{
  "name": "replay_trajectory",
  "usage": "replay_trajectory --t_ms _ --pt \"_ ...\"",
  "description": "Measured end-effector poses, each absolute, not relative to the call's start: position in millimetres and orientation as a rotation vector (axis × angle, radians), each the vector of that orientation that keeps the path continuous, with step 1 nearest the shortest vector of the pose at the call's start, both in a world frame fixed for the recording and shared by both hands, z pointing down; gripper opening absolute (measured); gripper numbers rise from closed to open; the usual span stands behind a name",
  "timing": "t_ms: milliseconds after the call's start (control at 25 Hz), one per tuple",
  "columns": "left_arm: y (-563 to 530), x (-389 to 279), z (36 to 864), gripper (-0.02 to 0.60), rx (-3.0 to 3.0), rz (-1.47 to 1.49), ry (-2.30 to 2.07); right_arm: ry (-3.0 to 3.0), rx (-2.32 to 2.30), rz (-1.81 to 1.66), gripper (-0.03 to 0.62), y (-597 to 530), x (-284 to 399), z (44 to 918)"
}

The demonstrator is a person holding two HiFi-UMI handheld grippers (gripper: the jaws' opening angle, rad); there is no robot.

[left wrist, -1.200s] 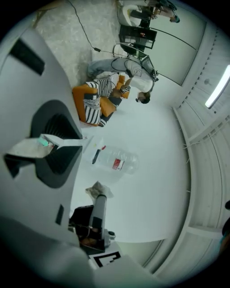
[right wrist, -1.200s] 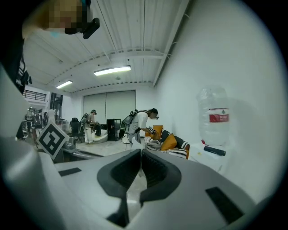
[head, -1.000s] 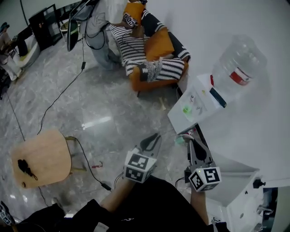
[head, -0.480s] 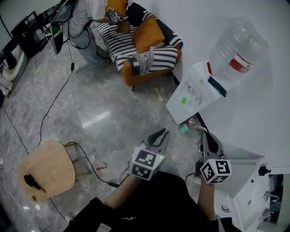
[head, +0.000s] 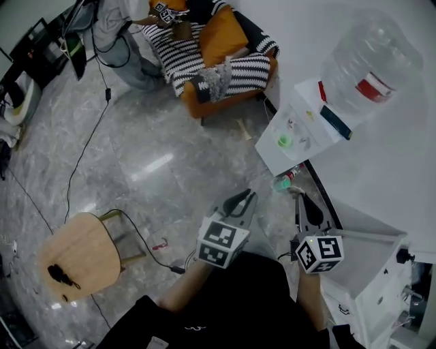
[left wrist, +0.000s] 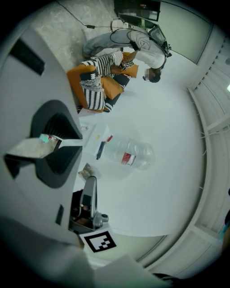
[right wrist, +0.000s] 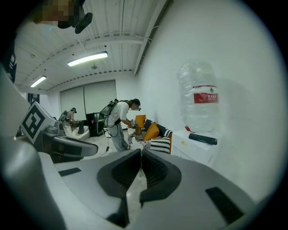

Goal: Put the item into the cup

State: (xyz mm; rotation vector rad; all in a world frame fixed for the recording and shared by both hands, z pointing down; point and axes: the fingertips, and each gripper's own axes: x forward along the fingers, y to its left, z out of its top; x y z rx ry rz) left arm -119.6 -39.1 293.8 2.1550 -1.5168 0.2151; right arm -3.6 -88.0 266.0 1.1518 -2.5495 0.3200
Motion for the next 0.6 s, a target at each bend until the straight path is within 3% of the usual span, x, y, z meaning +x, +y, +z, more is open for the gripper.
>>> replay_trajectory --t_ms 240,600 --pt "-93 -109 314 0.048 2.133 0.338 -1.453 -2.464 1.2 0.352 0.019 -152 17 303" --pt "-165 -100 420 0.048 2.092 0.615 -1.311 -2.403 1.118 0.173 0.018 -228 -26 402"
